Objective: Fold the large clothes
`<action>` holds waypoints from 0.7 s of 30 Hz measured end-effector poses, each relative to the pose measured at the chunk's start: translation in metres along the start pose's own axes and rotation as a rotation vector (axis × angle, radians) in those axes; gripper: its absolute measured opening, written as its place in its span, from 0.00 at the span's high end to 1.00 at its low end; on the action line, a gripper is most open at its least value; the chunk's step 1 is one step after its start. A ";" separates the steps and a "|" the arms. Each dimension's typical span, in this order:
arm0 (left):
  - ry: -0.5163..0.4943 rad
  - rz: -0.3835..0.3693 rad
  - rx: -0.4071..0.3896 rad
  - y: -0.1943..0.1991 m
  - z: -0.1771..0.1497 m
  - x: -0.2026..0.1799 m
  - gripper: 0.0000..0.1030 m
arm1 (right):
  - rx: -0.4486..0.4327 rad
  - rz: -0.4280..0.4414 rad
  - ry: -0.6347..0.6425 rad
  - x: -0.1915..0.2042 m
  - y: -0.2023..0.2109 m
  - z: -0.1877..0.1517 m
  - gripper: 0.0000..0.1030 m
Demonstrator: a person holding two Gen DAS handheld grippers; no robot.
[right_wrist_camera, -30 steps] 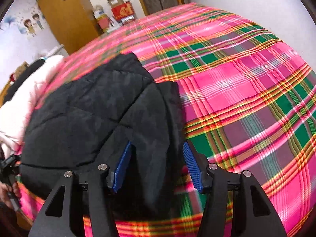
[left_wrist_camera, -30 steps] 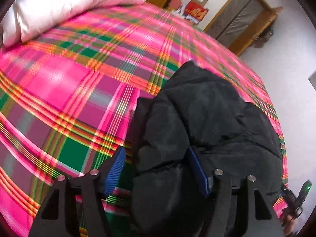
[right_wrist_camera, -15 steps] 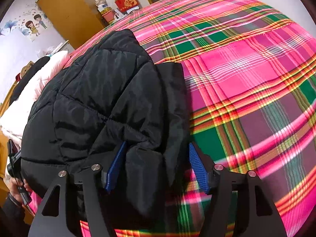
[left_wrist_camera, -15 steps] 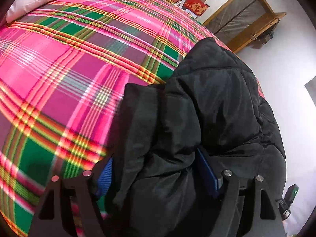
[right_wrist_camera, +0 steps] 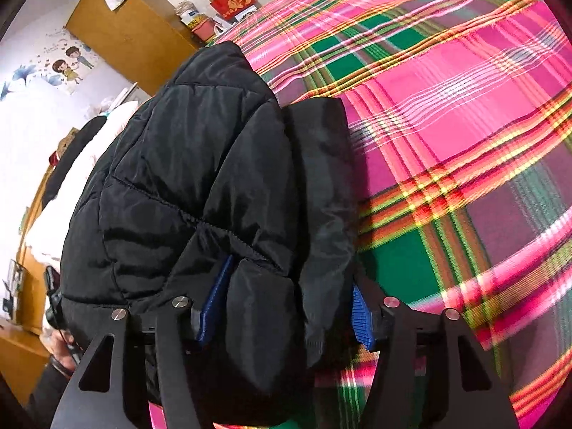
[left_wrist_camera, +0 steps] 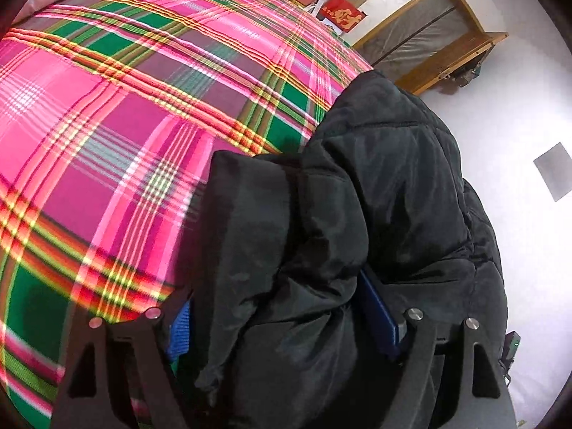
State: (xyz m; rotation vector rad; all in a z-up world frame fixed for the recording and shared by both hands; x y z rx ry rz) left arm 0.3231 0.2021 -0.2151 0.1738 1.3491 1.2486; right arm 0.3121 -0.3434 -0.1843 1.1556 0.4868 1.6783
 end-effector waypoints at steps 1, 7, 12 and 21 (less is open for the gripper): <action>0.000 -0.002 -0.001 -0.002 0.003 0.001 0.20 | 0.003 0.003 0.000 0.001 -0.003 0.002 0.43; -0.016 -0.001 0.011 -0.005 0.002 -0.007 0.31 | 0.014 0.017 -0.002 0.006 -0.005 0.002 0.53; -0.084 0.043 -0.007 0.002 -0.002 -0.025 0.58 | 0.020 -0.011 0.016 0.017 0.000 0.008 0.70; -0.171 0.101 -0.123 0.059 -0.011 -0.065 0.76 | -0.034 -0.045 0.081 0.044 0.048 0.017 0.82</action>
Point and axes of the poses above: each gripper's, at about its wrist camera, not at the fingertips, and y roughly against the way its jaws point, x to its left, z to its top, the point moved 5 cm from there along -y, roughly the way its jaws point, and after that the axes turned 7 degrees about y, right-handed, at the moved point
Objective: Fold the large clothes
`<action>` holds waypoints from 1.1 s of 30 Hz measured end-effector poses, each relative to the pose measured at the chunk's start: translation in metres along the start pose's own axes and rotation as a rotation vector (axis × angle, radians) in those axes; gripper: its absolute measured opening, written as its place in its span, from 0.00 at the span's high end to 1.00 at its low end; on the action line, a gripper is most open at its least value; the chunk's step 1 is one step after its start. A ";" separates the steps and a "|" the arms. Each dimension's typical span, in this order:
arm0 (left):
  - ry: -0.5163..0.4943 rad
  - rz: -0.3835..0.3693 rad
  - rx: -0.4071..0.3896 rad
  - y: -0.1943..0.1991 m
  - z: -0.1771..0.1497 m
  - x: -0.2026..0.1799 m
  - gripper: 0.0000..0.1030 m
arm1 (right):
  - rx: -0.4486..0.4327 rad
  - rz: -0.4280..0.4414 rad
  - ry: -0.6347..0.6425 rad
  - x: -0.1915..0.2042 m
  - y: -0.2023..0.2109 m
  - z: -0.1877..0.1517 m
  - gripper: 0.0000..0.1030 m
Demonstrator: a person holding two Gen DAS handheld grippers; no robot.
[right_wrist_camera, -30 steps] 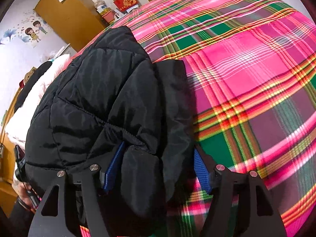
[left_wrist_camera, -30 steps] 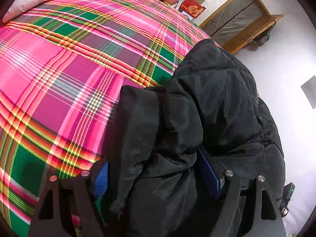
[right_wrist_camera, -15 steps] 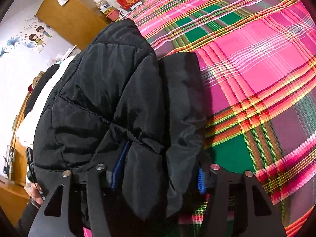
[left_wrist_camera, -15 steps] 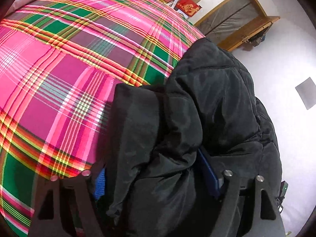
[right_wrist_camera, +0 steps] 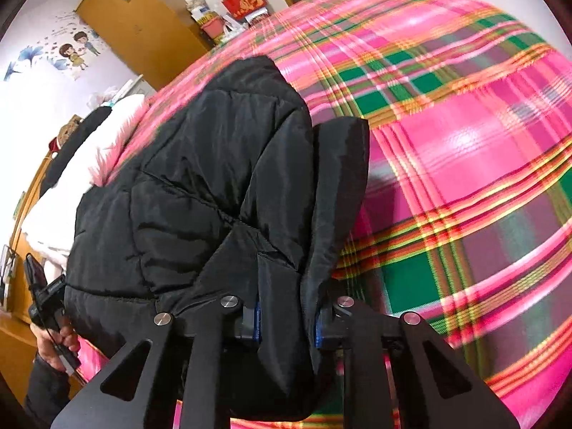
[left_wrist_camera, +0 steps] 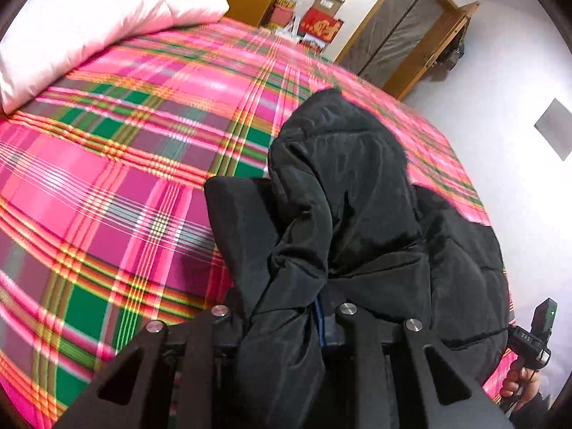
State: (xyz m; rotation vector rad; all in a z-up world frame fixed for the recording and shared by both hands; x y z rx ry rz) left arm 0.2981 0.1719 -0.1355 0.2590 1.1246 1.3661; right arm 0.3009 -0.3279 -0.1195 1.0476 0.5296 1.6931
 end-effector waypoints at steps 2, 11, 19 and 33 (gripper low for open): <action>-0.010 -0.014 -0.021 0.016 0.001 -0.005 0.76 | -0.021 0.009 0.013 0.006 0.015 0.002 0.82; -0.040 -0.065 -0.072 0.067 0.003 -0.024 0.76 | -0.067 0.043 0.024 0.019 0.056 0.001 0.83; -0.057 -0.077 -0.126 0.096 0.024 -0.024 0.76 | -0.111 0.080 0.052 0.047 0.062 0.020 0.83; -0.055 -0.021 -0.234 0.122 0.110 0.046 0.76 | -0.118 0.184 0.101 0.134 -0.012 0.062 0.82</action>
Point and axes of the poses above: each gripper's, at about its wrist camera, not at the fingertips, and y roughly against the way its jaws point, x to its left, z to its top, the point moved 5 cm from there along -y, roughly the way its jaws point, and after that the axes turned 7 degrees about y, right-handed, at the moved point
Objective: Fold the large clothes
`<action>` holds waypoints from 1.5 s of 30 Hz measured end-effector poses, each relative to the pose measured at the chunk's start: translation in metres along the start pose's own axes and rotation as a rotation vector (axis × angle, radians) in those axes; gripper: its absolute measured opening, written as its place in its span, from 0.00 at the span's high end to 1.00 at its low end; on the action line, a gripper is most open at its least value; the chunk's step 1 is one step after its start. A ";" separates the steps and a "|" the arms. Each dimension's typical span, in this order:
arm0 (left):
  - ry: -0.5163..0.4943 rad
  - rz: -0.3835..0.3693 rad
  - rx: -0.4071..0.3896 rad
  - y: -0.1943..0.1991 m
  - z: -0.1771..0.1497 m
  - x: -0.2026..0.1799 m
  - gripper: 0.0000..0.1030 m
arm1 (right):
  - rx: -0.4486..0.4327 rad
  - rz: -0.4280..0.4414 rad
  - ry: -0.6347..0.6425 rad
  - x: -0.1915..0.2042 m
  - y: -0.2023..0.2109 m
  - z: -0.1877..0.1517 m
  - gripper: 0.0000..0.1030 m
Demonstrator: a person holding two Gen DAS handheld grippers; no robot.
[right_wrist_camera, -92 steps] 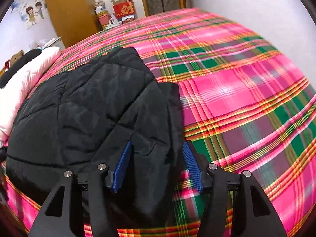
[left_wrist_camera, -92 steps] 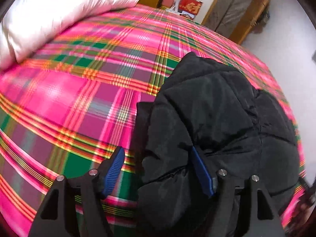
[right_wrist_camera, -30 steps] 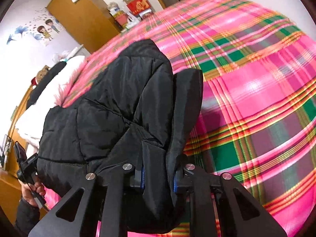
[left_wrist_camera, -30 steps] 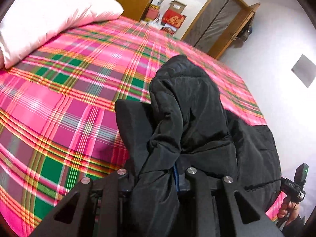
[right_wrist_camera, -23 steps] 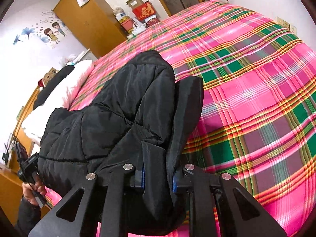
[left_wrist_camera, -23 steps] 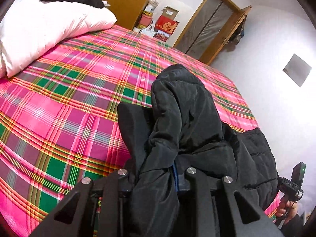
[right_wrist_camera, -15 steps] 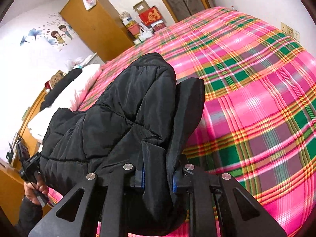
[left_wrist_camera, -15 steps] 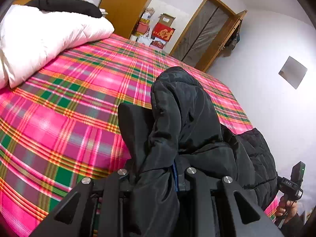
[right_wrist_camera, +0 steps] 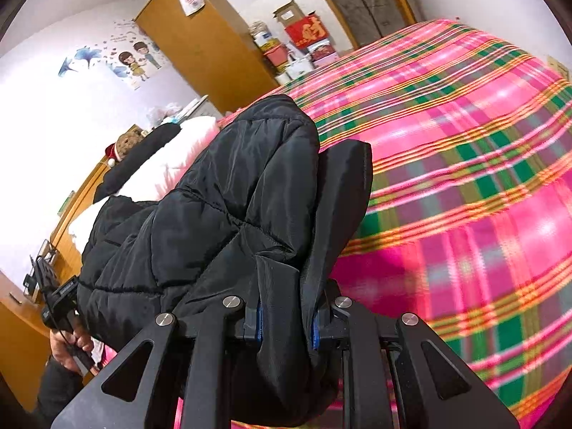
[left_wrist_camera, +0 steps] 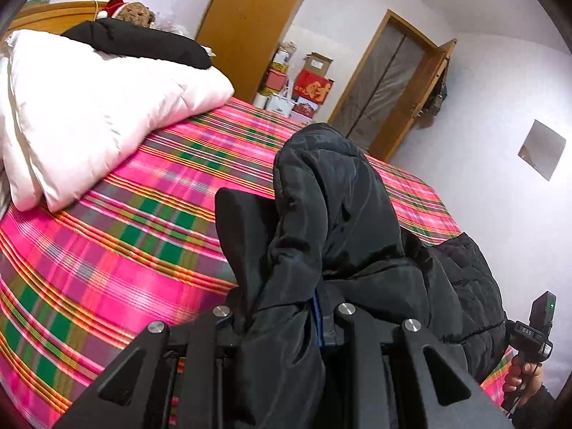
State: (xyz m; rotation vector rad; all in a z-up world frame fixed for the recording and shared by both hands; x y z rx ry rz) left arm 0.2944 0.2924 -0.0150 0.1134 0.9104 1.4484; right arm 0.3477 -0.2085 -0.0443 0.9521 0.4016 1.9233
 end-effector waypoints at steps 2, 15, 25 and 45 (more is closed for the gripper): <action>-0.002 0.012 -0.004 -0.004 0.006 0.014 0.76 | 0.012 0.010 0.004 0.006 -0.018 -0.001 0.82; 0.136 0.128 0.142 -0.086 -0.059 0.127 0.68 | 0.192 -0.058 -0.053 -0.027 -0.102 -0.064 0.70; 0.190 0.169 0.135 -0.057 -0.053 0.130 0.54 | 0.136 -0.153 0.001 -0.018 -0.061 -0.047 0.54; 0.023 0.236 0.139 -0.122 -0.011 0.088 0.48 | 0.170 -0.217 0.172 0.009 -0.123 -0.012 0.54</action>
Point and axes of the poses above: each gripper's, at about its wrist camera, not at the fingertips, and y roughly against the way its jaws point, x to its left, z to its top, the point moved 5 cm from there along -y, roughly the way its jaws point, and after that the axes turned 7 degrees about y, right-handed, at the moved point
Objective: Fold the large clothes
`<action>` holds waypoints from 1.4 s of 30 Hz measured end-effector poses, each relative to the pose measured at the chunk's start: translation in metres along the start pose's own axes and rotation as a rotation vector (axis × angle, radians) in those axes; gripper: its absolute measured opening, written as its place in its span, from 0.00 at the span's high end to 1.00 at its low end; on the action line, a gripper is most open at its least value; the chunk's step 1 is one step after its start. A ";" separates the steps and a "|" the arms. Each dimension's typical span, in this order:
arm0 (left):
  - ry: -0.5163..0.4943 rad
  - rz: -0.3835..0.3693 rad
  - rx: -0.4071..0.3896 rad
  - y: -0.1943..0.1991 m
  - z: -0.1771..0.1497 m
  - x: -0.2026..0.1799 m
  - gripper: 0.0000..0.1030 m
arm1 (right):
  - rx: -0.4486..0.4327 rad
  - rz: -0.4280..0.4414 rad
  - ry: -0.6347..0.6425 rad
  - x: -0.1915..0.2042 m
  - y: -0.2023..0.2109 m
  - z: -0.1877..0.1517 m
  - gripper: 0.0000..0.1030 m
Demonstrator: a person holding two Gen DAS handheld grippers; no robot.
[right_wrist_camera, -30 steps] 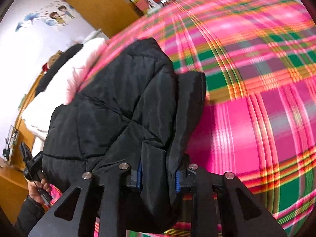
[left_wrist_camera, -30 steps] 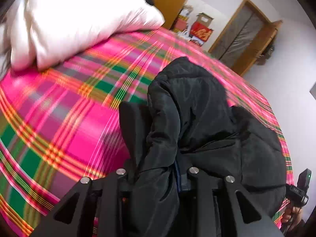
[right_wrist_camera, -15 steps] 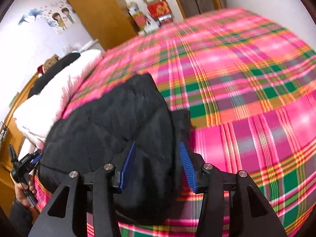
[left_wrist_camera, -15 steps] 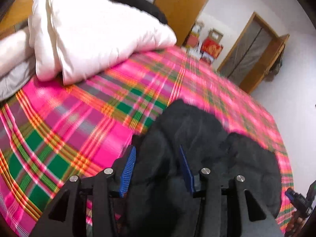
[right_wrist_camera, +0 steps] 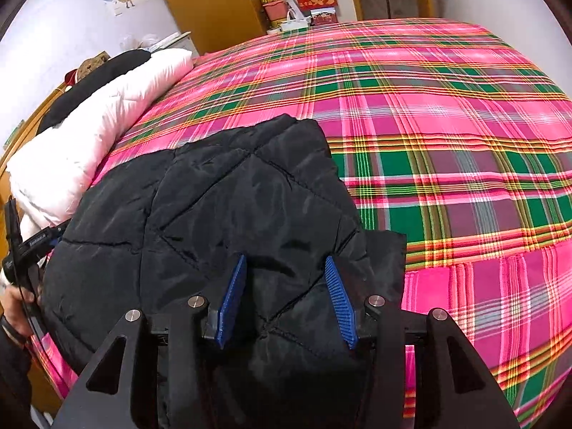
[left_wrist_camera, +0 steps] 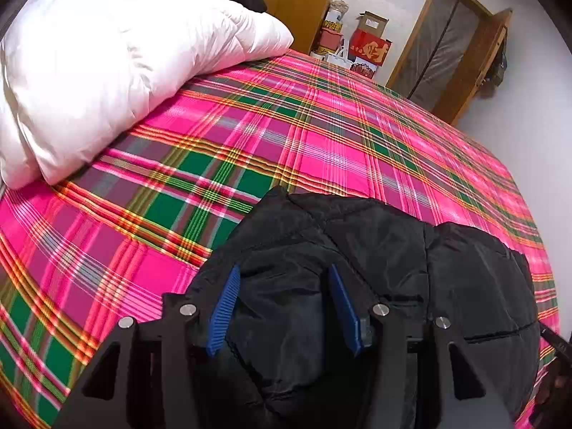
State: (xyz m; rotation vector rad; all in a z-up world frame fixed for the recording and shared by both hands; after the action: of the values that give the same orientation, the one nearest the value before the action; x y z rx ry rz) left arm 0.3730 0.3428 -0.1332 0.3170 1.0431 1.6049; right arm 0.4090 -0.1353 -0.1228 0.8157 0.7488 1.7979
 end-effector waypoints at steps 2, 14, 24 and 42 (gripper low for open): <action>-0.014 0.009 -0.018 0.014 -0.001 -0.005 0.48 | -0.015 -0.004 -0.005 0.003 0.012 -0.001 0.54; -0.034 -0.036 -0.103 0.136 -0.048 -0.049 0.47 | -0.080 -0.027 0.039 0.031 0.108 -0.047 0.54; -0.069 -0.022 -0.091 0.219 -0.126 -0.088 0.42 | -0.109 0.002 0.078 0.061 0.175 -0.099 0.48; -0.112 0.071 -0.098 0.275 -0.215 -0.102 0.40 | -0.094 0.006 0.149 0.102 0.213 -0.165 0.45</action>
State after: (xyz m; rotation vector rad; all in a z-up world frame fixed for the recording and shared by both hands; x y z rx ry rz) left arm 0.0794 0.1636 -0.0150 0.3767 0.8740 1.6764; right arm 0.1358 -0.1293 -0.0316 0.6284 0.7519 1.8997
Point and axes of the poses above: each gripper's, at about its wrist camera, not at the fingertips, and y roughly against the way its jaws point, x to its left, z to its top, the point moved 5 cm from there along -y, roughly the way its jaws point, and after that the axes turned 7 degrees about y, right-handed, at the moved point
